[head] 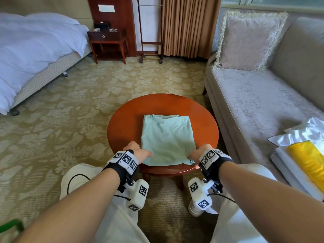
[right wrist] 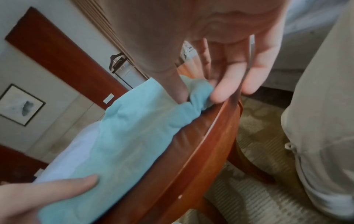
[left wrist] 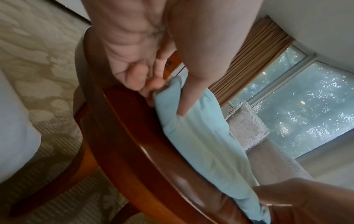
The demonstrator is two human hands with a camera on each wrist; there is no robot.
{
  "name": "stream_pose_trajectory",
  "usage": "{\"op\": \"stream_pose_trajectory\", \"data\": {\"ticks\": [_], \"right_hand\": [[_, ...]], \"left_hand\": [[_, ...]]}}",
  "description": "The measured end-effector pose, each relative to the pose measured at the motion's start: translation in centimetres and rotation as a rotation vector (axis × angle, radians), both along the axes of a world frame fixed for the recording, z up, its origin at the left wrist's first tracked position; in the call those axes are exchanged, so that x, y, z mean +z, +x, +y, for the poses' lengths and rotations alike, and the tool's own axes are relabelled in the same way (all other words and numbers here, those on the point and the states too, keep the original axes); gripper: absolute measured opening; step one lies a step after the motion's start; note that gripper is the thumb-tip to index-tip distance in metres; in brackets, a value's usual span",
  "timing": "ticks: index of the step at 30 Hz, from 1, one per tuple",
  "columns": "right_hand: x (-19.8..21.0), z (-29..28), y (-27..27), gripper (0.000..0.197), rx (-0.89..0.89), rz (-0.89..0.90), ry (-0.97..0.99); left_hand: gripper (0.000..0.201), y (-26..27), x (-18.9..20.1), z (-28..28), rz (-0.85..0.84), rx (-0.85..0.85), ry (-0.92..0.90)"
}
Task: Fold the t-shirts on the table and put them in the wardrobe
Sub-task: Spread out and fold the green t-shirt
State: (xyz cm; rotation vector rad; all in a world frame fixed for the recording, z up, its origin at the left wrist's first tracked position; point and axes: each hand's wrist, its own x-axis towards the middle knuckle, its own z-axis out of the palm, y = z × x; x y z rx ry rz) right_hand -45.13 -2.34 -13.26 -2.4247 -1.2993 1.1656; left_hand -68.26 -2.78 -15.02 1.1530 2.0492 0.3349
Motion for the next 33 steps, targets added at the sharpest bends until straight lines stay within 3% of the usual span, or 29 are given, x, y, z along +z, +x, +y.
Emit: {"op": "stream_pose_trajectory", "data": {"ticks": [2,5,8,13,17,22,27,33], "right_hand": [[0.1,-0.1,0.5,0.022,-0.027,0.138,-0.053],[0.8,-0.6,1.3,0.011,-0.085,0.316,-0.073],[1.5,-0.4,2.0,0.017,-0.071,0.433,0.001],[3.6,0.2,2.8,0.042,-0.129,0.493,0.291],[5.1,0.1,2.9,0.023,-0.086,0.631,0.250],[4.7,0.6,3.5,0.036,-0.065,0.733,0.182],[3.8,0.6,3.6,0.045,0.111,0.580,0.246],[3.8,1.0,3.0,0.030,0.198,0.187,0.285]], "left_hand": [[0.078,-0.1,0.3,-0.1,-0.050,0.044,0.017],[0.072,-0.5,0.8,-0.6,-0.141,0.050,0.084],[0.051,-0.9,1.8,-1.4,-0.330,0.051,0.204],[0.023,-1.3,3.8,-1.8,-0.654,0.081,0.299],[0.030,-1.7,4.7,-1.8,-0.827,0.022,0.267],[0.058,-2.5,4.2,-1.6,-0.809,-0.081,0.258],[0.041,-2.1,3.0,-0.9,-0.692,-0.036,0.352],[0.017,-2.4,2.6,0.3,-0.256,-0.223,0.467]]}}
